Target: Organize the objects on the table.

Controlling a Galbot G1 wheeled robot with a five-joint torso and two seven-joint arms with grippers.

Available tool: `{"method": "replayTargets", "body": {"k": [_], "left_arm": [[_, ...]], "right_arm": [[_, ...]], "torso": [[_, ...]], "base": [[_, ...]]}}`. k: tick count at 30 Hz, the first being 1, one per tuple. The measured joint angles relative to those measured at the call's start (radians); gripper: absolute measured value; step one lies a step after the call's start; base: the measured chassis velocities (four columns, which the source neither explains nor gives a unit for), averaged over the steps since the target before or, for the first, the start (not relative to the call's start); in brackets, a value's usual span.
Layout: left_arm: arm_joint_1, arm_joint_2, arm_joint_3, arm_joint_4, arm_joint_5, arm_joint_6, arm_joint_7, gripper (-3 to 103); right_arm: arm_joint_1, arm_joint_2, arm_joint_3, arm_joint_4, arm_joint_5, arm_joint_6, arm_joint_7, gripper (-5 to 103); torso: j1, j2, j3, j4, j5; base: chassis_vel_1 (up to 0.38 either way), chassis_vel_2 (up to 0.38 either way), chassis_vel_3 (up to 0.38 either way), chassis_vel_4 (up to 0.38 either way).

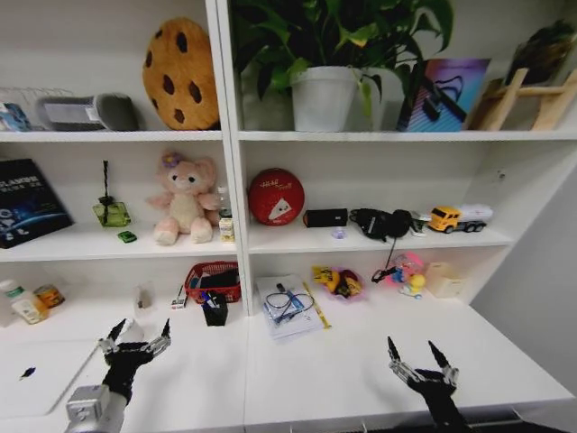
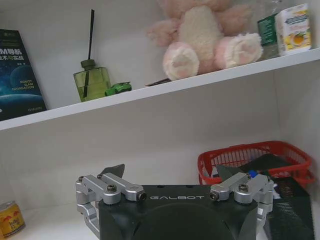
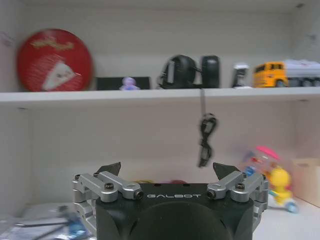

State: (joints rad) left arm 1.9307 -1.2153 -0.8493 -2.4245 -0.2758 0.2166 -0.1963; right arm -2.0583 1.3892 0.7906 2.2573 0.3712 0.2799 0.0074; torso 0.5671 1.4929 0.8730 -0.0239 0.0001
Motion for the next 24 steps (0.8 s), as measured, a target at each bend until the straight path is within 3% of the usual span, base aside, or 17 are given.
{"method": "replayTargets", "body": {"k": [2, 3, 6, 12, 24], "left_arm": [[0.000, 0.000, 0.000, 0.000, 0.000, 0.000, 0.000, 100], [0.000, 0.000, 0.000, 0.000, 0.000, 0.000, 0.000, 100], [0.000, 0.000, 0.000, 0.000, 0.000, 0.000, 0.000, 100], [0.000, 0.000, 0.000, 0.000, 0.000, 0.000, 0.000, 100], [0.000, 0.000, 0.000, 0.000, 0.000, 0.000, 0.000, 100]], "right_arm": [[-0.004, 0.000, -0.001, -0.001, 0.001, 0.012, -0.008, 100], [-0.032, 0.002, -0.002, 0.000, 0.005, 0.067, -0.071, 100], [-0.076, 0.007, -0.011, 0.009, -0.006, 0.093, -0.096, 100], [-0.103, 0.015, -0.014, 0.012, -0.025, 0.128, -0.072, 100], [-0.051, 0.006, -0.020, 0.003, -0.017, 0.091, -0.055, 100]], "torso": [[0.000, 0.000, 0.000, -0.0001, 0.0000], [-0.001, -0.001, -0.001, -0.0004, -0.0004], [-0.001, -0.003, -0.001, -0.0002, -0.0006], [-0.003, -0.005, -0.003, -0.0002, 0.0002], [-0.004, -0.007, -0.004, -0.0003, -0.0004]], "base": [[0.144, 0.286, -0.152, -0.263], [0.115, 0.187, -0.131, -0.218], [0.100, 0.098, -0.101, -0.147], [0.051, -0.006, -0.046, 0.026], [0.168, -0.065, -0.153, 0.085]]}}
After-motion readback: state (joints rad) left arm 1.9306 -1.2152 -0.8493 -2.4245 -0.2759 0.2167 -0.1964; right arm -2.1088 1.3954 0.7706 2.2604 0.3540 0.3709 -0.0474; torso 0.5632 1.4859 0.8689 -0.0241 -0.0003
